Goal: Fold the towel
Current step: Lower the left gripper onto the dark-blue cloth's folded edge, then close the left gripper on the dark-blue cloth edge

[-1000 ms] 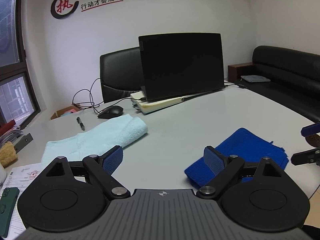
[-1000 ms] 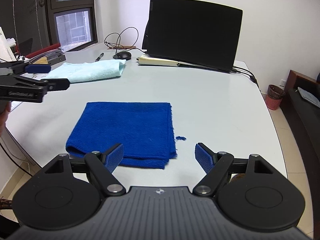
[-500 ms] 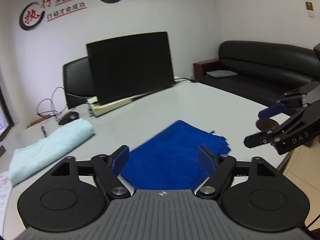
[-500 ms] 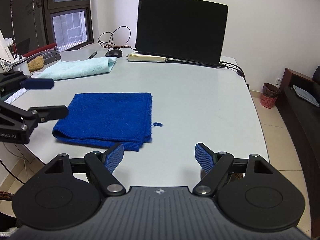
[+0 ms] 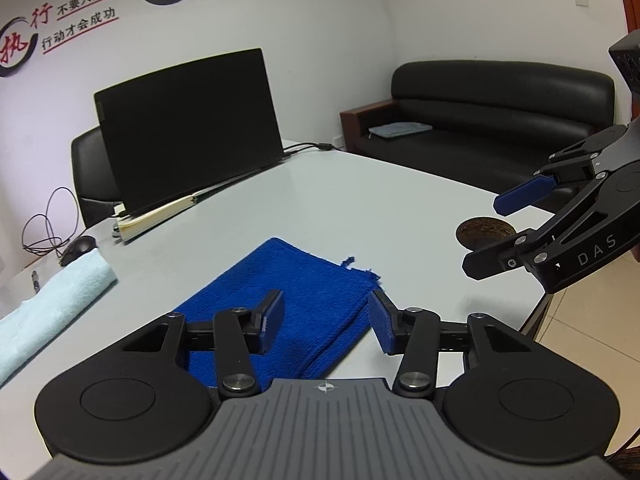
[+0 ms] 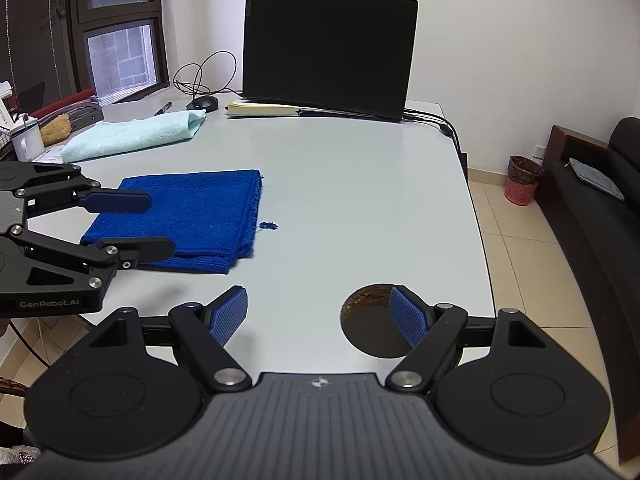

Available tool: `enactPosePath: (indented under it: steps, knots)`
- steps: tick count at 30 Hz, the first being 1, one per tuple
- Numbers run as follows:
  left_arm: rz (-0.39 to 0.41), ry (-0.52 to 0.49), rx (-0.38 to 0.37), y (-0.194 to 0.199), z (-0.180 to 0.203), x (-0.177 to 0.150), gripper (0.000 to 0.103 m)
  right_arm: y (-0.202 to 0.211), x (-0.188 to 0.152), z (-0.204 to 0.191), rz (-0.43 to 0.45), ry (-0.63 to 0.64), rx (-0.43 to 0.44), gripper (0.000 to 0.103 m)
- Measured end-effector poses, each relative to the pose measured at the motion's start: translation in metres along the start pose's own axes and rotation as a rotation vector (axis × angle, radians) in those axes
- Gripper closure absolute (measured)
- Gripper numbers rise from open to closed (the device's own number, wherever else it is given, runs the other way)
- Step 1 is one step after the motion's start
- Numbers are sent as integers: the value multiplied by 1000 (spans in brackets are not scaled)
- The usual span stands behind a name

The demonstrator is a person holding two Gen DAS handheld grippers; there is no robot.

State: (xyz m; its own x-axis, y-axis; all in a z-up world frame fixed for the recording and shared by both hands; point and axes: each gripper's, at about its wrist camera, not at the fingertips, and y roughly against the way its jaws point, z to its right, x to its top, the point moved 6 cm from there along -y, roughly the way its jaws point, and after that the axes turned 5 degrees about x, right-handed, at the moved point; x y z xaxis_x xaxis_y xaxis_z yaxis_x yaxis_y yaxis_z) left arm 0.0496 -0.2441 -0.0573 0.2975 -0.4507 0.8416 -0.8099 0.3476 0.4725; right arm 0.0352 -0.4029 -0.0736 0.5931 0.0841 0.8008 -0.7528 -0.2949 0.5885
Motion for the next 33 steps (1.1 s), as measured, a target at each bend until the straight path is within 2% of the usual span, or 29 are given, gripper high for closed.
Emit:
enactPosePath:
  steps: [18, 23, 25, 29, 33]
  knots:
    - [-49, -14, -19, -40, 13, 1, 55, -6, -4, 21, -5, -25, -6, 24]
    - [-54, 22, -44, -41, 8, 2, 74, -8, -5, 25, -8, -36, -11, 24]
    - [-57, 38, -57, -40, 6, 2, 78, -9, -5, 25, -7, -41, -10, 24]
    - [-62, 78, -95, -35, -2, 4, 82, -11, -4, 23, -8, -45, -3, 24]
    - [-66, 129, -154, -28, -11, 7, 82, -14, -2, 17, -3, -55, 24, 24]
